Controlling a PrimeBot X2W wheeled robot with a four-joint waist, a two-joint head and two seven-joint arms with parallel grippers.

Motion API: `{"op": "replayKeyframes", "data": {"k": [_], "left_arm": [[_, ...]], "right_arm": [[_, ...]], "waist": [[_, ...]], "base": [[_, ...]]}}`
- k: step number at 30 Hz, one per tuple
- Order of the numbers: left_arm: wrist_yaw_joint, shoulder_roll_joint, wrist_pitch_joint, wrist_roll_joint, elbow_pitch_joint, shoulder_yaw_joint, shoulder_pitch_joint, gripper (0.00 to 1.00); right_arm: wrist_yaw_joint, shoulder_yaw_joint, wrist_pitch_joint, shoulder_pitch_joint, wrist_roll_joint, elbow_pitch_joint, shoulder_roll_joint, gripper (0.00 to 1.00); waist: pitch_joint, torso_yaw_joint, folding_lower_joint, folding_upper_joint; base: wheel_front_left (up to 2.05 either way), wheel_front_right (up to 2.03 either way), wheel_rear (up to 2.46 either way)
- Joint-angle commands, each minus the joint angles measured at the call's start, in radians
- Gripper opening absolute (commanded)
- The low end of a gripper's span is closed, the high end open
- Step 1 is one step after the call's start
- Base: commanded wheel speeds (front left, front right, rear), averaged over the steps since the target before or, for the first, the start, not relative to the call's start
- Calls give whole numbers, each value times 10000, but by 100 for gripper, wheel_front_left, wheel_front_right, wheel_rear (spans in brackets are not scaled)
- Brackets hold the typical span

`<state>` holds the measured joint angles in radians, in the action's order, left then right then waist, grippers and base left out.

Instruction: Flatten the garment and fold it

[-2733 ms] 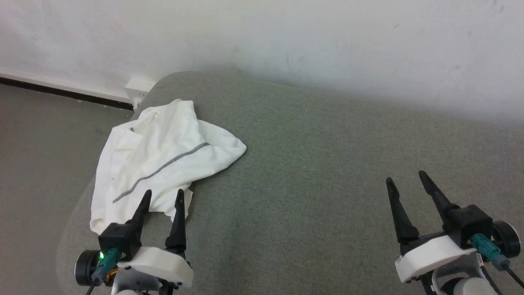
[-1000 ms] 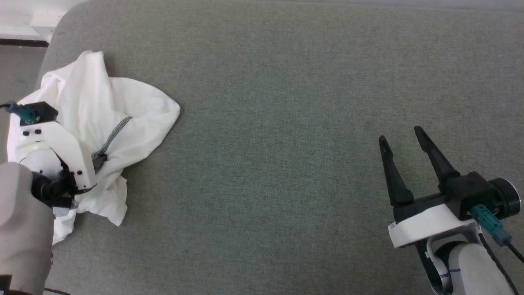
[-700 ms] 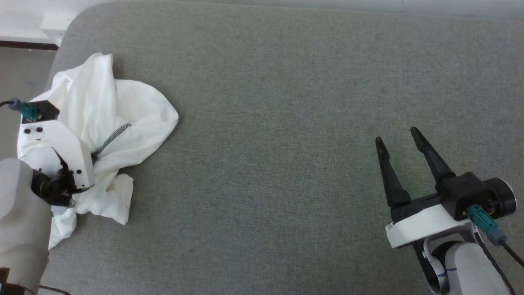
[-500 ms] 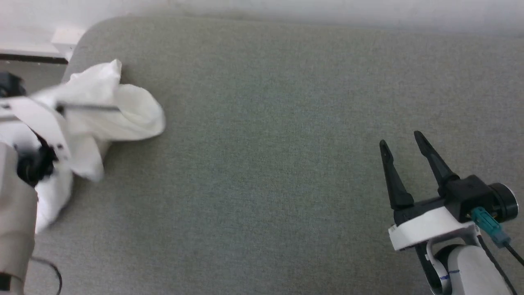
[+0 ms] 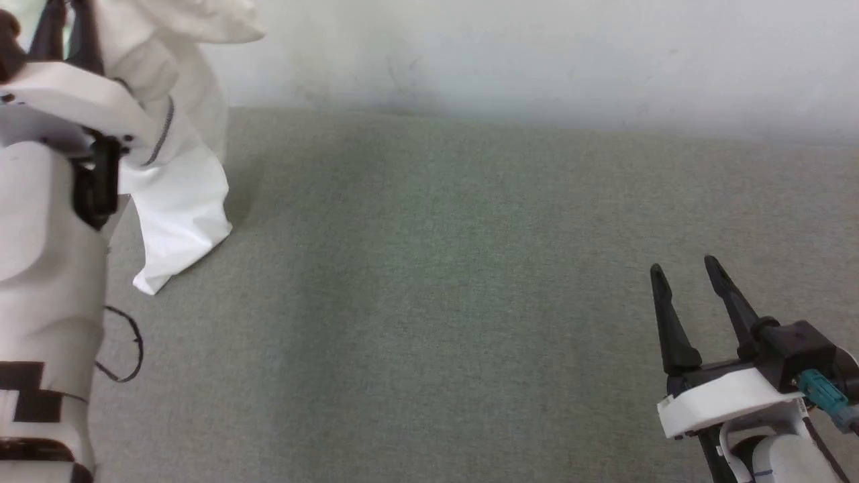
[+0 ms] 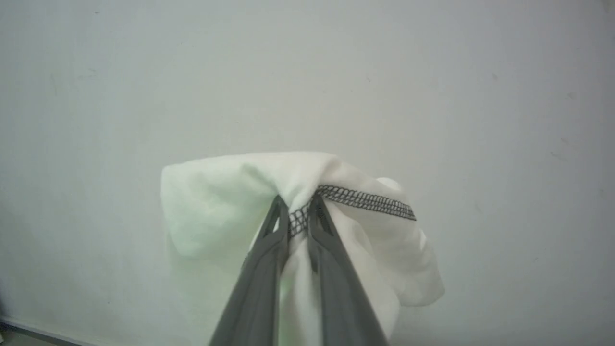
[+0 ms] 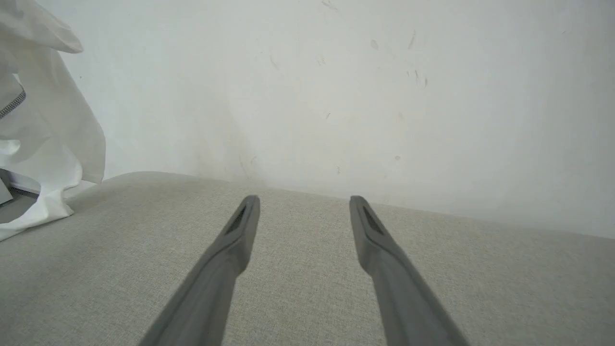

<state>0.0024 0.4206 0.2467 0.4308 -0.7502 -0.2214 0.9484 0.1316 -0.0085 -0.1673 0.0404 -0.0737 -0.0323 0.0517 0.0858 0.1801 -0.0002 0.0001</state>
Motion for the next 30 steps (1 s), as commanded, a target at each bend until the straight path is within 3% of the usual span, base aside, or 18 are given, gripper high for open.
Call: {"op": "replayKeyframes", "data": {"k": [1,19,24,30], "left_arm": [[22,-213,81,5,214,-7,9,0],[-270,-3097,-251,393,3485,-1538,-2009,0],[18,-3330,-400,635,3851,-1825,-3188,0],[514,-3311,-501,900,3175,-2090,-5633,0]], "right_arm": [[-9,-61,-27,-127,-106,-39,-15,100],[-9,-528,-20,-455,-308,-161,-15,100],[-9,-557,33,-522,-309,-107,-15,100],[-9,-475,7,-549,-409,-96,-15,100]], "waist": [[-338,-434,2,-1],[-338,-3370,2,-1],[-204,-3765,2,-1],[53,-3969,2,-1]], "base": [[0,0,0],[0,0,0],[0,0,0],[0,0,0]]}}
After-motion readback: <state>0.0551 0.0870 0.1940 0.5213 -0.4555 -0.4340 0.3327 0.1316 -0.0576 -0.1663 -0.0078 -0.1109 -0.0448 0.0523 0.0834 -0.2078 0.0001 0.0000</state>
